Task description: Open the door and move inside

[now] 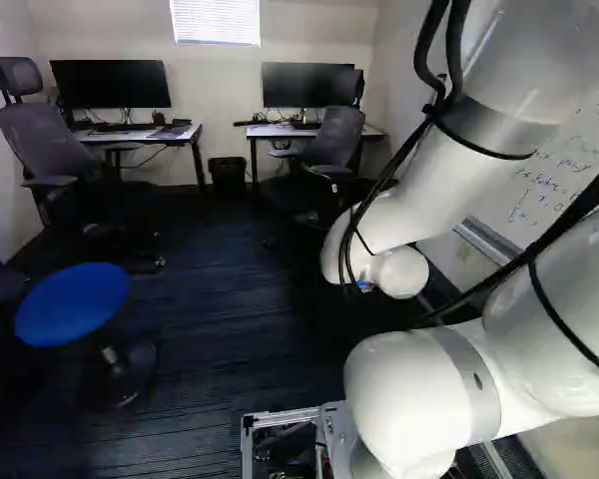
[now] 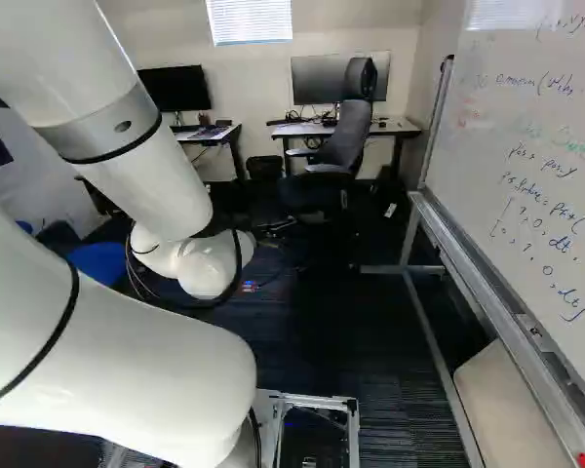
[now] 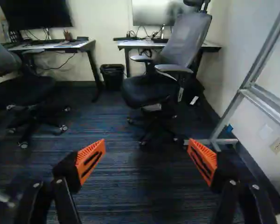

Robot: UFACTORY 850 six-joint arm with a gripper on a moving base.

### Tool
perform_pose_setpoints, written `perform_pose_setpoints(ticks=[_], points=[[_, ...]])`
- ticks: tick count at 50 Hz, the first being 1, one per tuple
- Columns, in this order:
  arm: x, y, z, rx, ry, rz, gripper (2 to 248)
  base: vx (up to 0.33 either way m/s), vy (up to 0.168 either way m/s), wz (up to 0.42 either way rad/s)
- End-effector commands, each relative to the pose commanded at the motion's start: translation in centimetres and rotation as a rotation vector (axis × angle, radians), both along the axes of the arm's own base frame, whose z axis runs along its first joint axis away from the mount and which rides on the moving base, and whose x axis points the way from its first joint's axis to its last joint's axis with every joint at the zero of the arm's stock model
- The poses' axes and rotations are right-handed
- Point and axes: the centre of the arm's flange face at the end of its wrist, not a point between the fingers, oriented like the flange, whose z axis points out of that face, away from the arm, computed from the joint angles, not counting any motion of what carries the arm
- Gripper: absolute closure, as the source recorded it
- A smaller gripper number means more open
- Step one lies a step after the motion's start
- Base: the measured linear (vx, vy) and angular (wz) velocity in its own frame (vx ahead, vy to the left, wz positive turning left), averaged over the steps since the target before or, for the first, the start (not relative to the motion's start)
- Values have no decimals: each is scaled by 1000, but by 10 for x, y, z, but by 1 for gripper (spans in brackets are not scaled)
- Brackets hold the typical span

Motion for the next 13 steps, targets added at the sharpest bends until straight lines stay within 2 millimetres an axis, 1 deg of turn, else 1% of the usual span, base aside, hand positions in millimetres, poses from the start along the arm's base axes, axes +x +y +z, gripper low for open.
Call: perform_pose_setpoints(ticks=[13], points=[[0, 0, 0, 0, 0, 0, 3, 0, 0, 0]])
